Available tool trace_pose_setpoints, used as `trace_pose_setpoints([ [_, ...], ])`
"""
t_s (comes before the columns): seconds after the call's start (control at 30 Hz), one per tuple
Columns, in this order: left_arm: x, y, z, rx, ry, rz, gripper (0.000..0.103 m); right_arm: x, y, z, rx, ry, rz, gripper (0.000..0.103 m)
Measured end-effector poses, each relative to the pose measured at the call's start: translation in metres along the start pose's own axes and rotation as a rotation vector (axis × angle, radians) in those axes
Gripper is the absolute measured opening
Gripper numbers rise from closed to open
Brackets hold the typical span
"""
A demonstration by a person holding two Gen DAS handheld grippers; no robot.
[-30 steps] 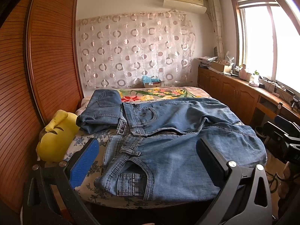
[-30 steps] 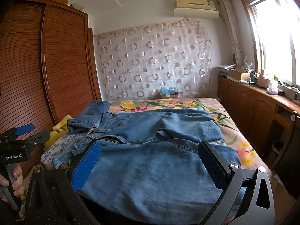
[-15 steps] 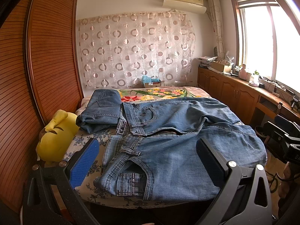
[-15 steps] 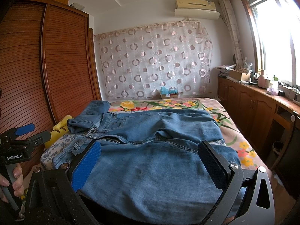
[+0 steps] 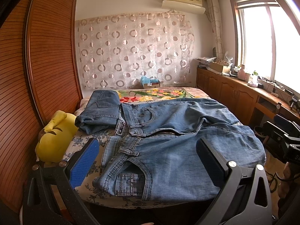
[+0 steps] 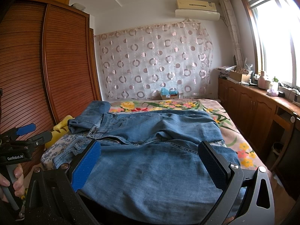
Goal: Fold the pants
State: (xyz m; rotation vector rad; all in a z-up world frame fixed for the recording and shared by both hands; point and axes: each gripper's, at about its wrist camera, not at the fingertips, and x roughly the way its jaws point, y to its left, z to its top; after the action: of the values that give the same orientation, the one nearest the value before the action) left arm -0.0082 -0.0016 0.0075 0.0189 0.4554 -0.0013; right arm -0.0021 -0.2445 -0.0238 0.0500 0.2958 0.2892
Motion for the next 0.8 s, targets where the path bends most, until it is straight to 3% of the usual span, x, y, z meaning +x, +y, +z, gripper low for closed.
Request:
trace_pose_setpoints([
  [0.5, -0.001, -0.002, 0.0, 0.001, 0.005, -0.004, 0.103, 0.0, 0.0, 0.0, -0.005, 0.001, 0.0, 0.103],
  [0.8, 0.023, -0.008, -0.01, 0.0, 0.08, -0.032, 0.103, 0.007, -0.008, -0.006, -0.013, 0.036, -0.013, 0.103],
])
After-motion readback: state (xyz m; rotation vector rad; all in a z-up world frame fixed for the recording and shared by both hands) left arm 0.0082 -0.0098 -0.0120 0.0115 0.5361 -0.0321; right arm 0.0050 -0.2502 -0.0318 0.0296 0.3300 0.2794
